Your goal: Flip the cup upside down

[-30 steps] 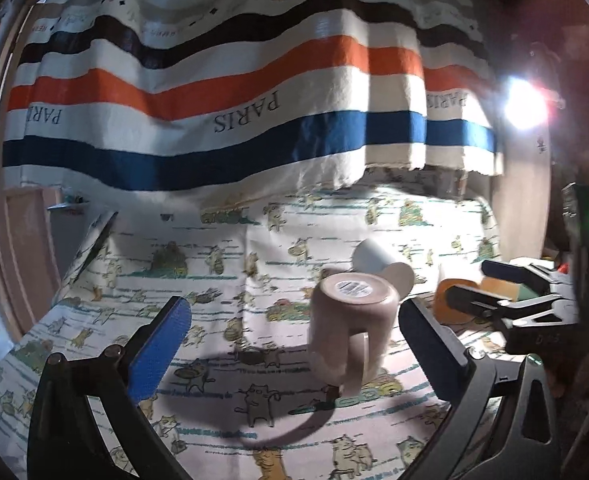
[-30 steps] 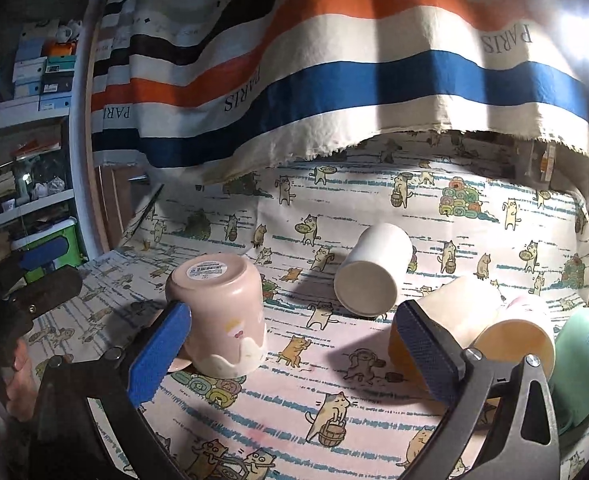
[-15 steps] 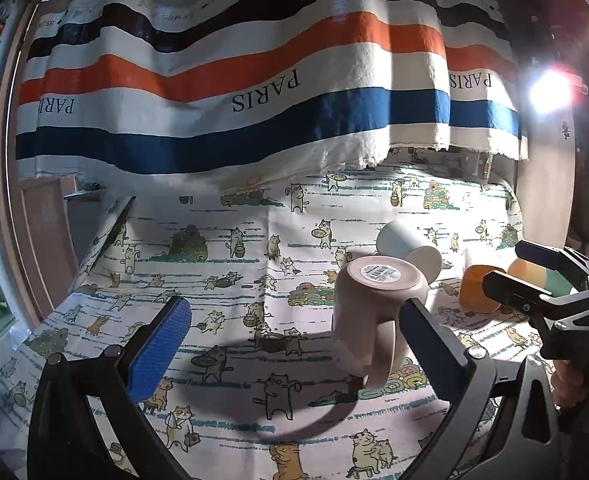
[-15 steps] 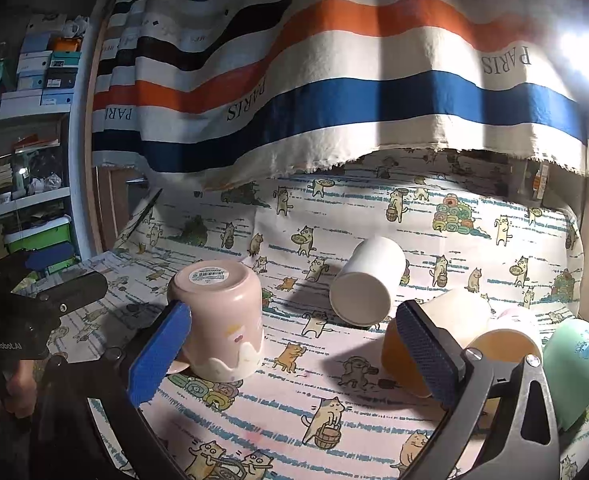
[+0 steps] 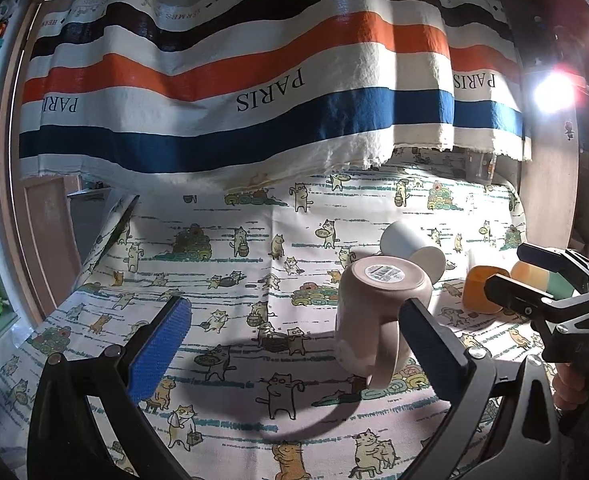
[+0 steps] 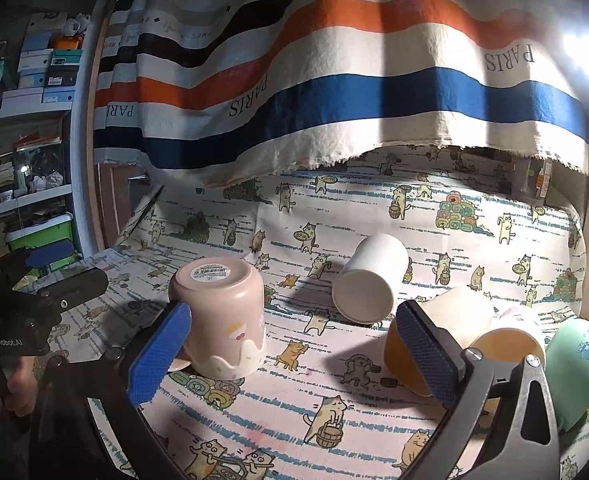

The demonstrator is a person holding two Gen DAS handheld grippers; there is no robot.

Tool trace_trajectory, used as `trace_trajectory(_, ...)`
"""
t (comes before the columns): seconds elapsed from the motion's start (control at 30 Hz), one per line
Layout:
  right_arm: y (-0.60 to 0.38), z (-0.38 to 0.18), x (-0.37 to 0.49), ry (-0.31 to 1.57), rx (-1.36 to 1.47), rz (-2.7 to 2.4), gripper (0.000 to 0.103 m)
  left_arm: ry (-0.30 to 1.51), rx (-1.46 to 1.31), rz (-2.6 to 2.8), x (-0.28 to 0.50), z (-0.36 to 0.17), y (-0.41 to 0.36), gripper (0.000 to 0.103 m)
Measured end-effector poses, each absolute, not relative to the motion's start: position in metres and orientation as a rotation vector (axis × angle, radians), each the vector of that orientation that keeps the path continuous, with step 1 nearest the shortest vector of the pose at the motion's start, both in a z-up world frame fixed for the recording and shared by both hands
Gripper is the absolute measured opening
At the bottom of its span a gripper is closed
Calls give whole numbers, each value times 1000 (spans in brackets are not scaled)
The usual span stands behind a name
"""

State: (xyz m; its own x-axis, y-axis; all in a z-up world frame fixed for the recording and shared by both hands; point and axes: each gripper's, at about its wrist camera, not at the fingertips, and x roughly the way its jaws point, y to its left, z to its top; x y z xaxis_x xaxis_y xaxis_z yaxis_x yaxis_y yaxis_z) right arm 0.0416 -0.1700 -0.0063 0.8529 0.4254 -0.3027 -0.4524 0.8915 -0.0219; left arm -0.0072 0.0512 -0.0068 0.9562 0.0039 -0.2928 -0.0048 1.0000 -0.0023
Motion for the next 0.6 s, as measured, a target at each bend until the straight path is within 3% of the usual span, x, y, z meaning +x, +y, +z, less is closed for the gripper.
trace_trajectory(0.6,-169,-7,43,300,-94,464,103,297,-3,5,-7,-7,52,103)
